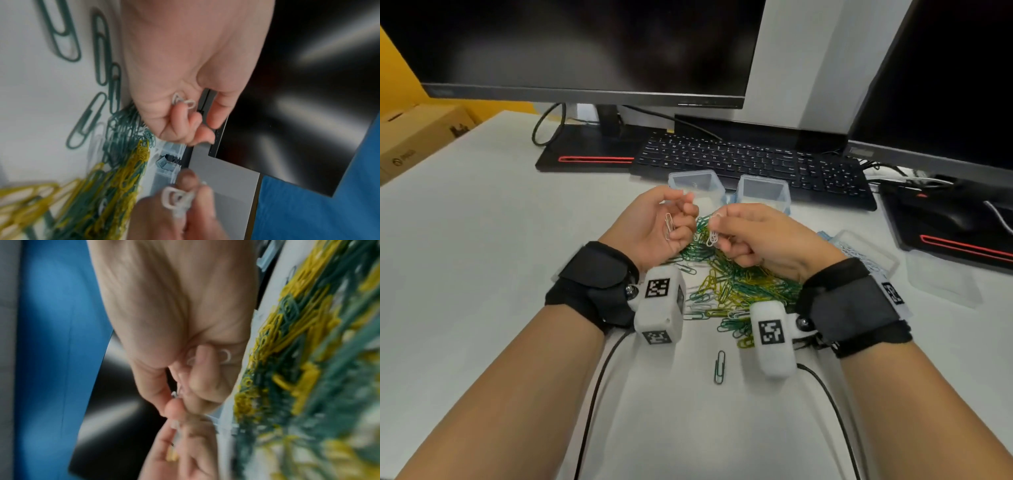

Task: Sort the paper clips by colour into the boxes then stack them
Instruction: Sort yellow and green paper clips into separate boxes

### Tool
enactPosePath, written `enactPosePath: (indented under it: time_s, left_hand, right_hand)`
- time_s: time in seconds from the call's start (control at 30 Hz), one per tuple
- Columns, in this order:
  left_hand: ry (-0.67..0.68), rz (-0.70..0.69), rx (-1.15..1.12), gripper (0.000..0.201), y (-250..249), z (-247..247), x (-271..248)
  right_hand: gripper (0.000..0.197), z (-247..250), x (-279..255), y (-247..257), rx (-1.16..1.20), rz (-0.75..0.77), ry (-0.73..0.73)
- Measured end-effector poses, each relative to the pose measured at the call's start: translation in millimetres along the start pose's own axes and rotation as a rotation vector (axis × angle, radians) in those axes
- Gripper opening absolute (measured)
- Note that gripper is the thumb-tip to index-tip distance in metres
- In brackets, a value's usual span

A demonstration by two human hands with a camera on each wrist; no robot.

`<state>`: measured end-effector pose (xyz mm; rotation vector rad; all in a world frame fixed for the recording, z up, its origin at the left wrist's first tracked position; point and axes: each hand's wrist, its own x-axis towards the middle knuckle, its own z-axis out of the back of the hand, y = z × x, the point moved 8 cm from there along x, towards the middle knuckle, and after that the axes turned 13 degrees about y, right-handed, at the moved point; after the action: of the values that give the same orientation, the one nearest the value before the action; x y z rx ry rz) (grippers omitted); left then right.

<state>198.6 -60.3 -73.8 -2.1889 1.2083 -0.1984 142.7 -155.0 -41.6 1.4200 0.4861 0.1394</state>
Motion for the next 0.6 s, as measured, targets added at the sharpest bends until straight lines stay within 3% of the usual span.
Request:
enactPosePath:
  time_s: [0.07,0.2,0.4,0.6]
  left_hand:
    - [0.025,0.038,0.136,0.011,4.9,-9.2,-0.7]
    - [0.062,0.074,0.386,0.022,14.3,-21.8,0.8]
    - [0.088,0.007,0.496,0.019,10.2,-23.9,1.5]
    - [0.028,-0.055,0.535,0.008,5.8,-22.8,3.4]
  right_hand:
    - [0.012,3.4,-0.9,1.2,0.157,0.03,0.026]
    - [0.006,8.7,-3.2,2.9,0.197,0.071,-0.002]
    - [0.011,18.8,-5.3,4.0,0.267,0.088,-0.077]
    - [0.019,19.9,-1.0,-5.3,0.43,0.049,-0.097]
